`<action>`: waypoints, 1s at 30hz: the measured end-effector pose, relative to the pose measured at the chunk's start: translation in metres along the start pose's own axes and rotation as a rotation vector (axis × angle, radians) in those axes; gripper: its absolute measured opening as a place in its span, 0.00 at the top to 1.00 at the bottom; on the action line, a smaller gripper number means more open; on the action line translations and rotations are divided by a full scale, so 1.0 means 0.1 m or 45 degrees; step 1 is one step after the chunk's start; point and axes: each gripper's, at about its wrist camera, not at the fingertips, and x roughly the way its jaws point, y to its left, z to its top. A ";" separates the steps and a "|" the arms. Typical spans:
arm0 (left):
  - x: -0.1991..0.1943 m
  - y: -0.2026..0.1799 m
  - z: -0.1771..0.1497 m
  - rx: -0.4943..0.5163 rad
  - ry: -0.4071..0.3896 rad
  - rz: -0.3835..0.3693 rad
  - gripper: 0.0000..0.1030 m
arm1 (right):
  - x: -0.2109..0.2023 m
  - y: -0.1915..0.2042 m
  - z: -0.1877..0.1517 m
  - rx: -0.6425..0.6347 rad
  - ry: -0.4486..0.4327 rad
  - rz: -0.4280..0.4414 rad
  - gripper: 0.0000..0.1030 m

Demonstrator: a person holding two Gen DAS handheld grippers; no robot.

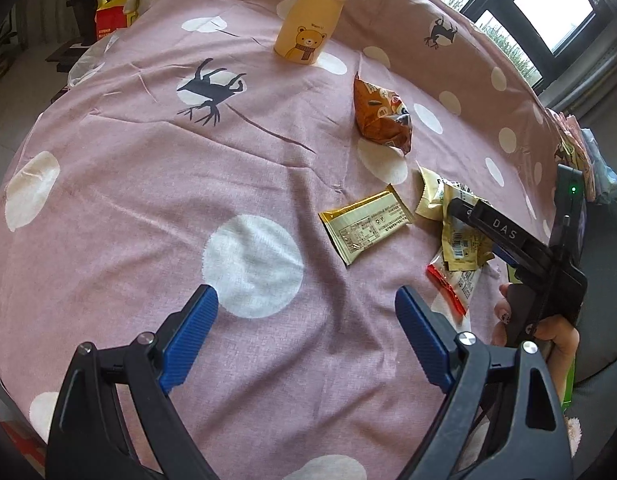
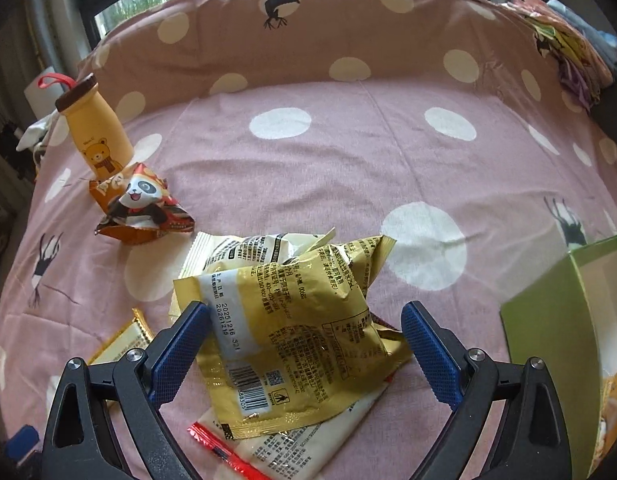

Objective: Organize snacks

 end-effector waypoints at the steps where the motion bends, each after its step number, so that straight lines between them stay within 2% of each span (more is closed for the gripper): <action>1: 0.00 -0.01 0.00 0.003 0.001 -0.002 0.12 | 0.02 -0.03 0.00 0.024 0.013 0.039 0.07; 2: 0.00 -0.01 -0.01 0.005 0.002 -0.004 0.12 | 0.03 -0.06 -0.01 0.040 0.016 0.070 0.09; 4: 0.00 -0.02 -0.01 0.008 0.005 -0.006 0.12 | 0.02 -0.10 -0.03 0.052 0.006 0.100 0.21; 5: 0.00 -0.02 -0.01 0.009 0.005 -0.008 0.12 | 0.00 -0.09 -0.04 0.052 0.004 0.111 0.30; 9: 0.00 -0.02 -0.02 0.008 0.007 -0.014 0.12 | -0.09 0.00 -0.10 0.010 -0.015 0.090 0.57; 12: -0.01 -0.01 -0.02 0.001 0.007 -0.018 0.12 | -0.22 0.04 -0.15 0.016 -0.011 0.096 0.70; 16: -0.03 0.02 -0.01 -0.020 0.003 -0.033 0.12 | -0.51 0.06 -0.29 0.072 0.004 0.234 0.70; 19: -0.04 0.04 -0.01 -0.025 0.002 -0.031 0.12 | -0.66 0.17 -0.43 0.056 0.053 0.278 0.70; 24: -0.03 0.07 -0.01 -0.040 0.014 -0.029 0.12 | -0.57 0.28 -0.67 0.098 0.222 0.387 0.69; 27: -0.02 0.06 -0.02 -0.029 0.022 -0.020 0.12 | -0.44 0.36 -0.74 0.071 0.306 0.364 0.69; 28: -0.01 0.05 -0.02 -0.024 0.027 -0.022 0.12 | -0.43 0.37 -0.75 0.069 0.319 0.361 0.68; 30: 0.01 0.02 -0.03 -0.013 0.040 -0.031 0.12 | -0.42 0.37 -0.74 0.080 0.328 0.366 0.56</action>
